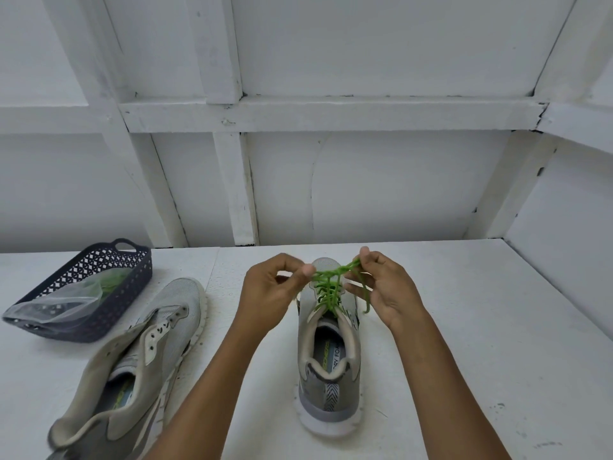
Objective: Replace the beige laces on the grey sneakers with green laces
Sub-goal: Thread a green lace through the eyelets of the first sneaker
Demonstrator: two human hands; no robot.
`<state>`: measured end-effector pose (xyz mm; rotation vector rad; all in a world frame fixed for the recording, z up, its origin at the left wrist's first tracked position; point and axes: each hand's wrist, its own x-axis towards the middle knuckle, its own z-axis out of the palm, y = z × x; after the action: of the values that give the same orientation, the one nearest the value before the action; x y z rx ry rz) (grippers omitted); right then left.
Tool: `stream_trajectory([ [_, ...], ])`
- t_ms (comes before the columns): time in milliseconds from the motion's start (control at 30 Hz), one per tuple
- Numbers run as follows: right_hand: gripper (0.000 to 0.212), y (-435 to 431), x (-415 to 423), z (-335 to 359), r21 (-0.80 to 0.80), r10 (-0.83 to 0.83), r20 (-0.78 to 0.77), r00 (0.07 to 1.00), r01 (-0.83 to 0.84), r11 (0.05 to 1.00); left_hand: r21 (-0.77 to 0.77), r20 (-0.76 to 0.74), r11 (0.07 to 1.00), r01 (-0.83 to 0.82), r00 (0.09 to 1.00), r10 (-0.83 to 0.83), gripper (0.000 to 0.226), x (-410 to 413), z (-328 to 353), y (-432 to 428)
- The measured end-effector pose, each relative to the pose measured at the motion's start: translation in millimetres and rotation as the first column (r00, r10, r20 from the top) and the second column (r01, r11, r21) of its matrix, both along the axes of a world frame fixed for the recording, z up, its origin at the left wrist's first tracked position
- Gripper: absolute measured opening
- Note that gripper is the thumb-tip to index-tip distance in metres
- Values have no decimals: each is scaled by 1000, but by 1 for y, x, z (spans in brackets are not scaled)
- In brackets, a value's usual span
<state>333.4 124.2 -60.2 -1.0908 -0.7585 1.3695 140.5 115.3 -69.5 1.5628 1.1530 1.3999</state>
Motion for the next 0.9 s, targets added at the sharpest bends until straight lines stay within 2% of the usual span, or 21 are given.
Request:
stream_trajectory([
  [100,28,1,6,-13,-103,-76,-99,992,66,993,-71,246,975,209,951,-186,34,-18,-13,-6],
  [167,28,0,6,-20,-169,-100,-240,966,60,984,-92,500,934,344,827,-256,32,-24,-15,-13],
  [233,30,-1,5,-24,-204,-110,-394,913,30,979,-113,696,913,391,687,-208,34,-24,-11,-17],
  [333,37,-2,2,-25,-221,-149,-547,824,30,975,-219,819,905,366,572,-33,36,-21,-6,-20],
  [400,40,-2,2,-24,-225,-172,-547,819,55,973,-281,830,893,352,557,41,36,-18,-4,-22],
  [467,39,-1,3,-23,-234,-177,-512,840,62,970,-324,808,888,326,583,81,38,-16,-2,-24],
  [667,38,0,2,-26,-255,-177,-386,905,79,964,-416,717,868,270,685,131,41,-18,-1,-26],
  [833,35,-6,0,-34,-286,-194,-379,905,84,954,-475,691,840,261,702,173,41,-19,-5,-27],
  [900,31,-8,2,-31,-284,-192,-325,926,99,954,-487,682,835,254,708,183,40,-19,-5,-26],
])
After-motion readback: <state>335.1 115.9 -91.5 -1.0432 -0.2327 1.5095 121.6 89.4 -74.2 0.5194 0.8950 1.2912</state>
